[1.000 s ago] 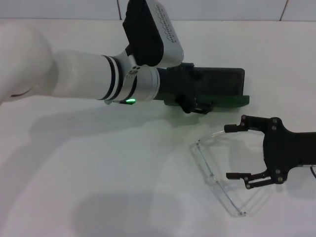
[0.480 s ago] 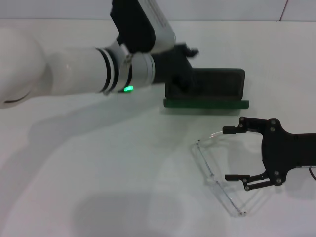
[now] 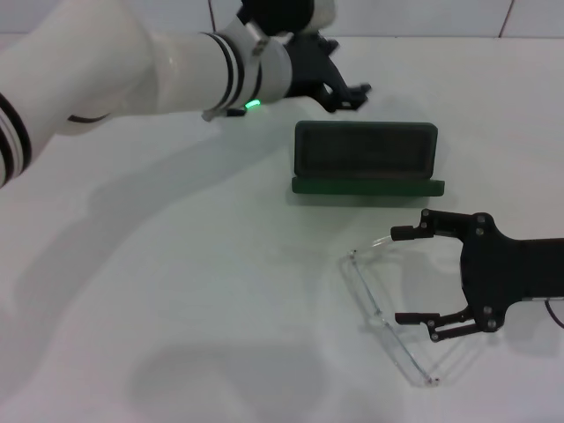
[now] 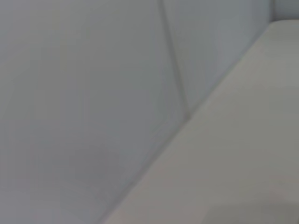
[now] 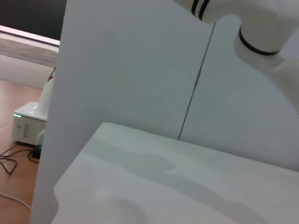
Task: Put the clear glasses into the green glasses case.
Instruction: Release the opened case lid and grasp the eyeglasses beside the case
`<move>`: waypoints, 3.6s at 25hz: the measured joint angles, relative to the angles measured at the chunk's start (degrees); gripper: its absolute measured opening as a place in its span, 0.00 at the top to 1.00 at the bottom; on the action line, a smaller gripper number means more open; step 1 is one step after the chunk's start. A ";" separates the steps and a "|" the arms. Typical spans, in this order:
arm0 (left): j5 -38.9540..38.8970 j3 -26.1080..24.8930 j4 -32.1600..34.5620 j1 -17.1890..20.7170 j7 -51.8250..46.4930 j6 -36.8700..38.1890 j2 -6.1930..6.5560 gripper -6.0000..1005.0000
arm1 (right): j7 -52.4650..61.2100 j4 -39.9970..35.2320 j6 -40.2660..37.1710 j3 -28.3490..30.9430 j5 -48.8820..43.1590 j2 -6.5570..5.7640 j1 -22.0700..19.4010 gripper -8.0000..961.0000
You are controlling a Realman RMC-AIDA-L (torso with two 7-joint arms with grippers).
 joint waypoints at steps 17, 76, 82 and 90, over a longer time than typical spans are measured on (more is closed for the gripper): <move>22.36 -2.59 23.27 11.94 -11.88 29.74 0.37 0.27 | 0.19 -0.29 0.14 0.24 0.41 -0.25 -0.84 0.11; -33.02 -28.38 2.17 38.71 44.81 61.66 0.81 0.45 | 24.30 -10.24 -0.21 0.62 -0.02 -0.59 1.35 0.11; -32.86 -31.55 0.64 38.80 46.22 61.63 1.17 0.45 | 40.44 -18.36 -0.42 0.48 0.34 -0.31 0.91 0.11; -32.88 -35.66 -1.76 38.25 50.15 61.24 1.27 0.37 | 85.10 -40.32 -2.03 -3.69 -10.62 -0.62 3.63 0.11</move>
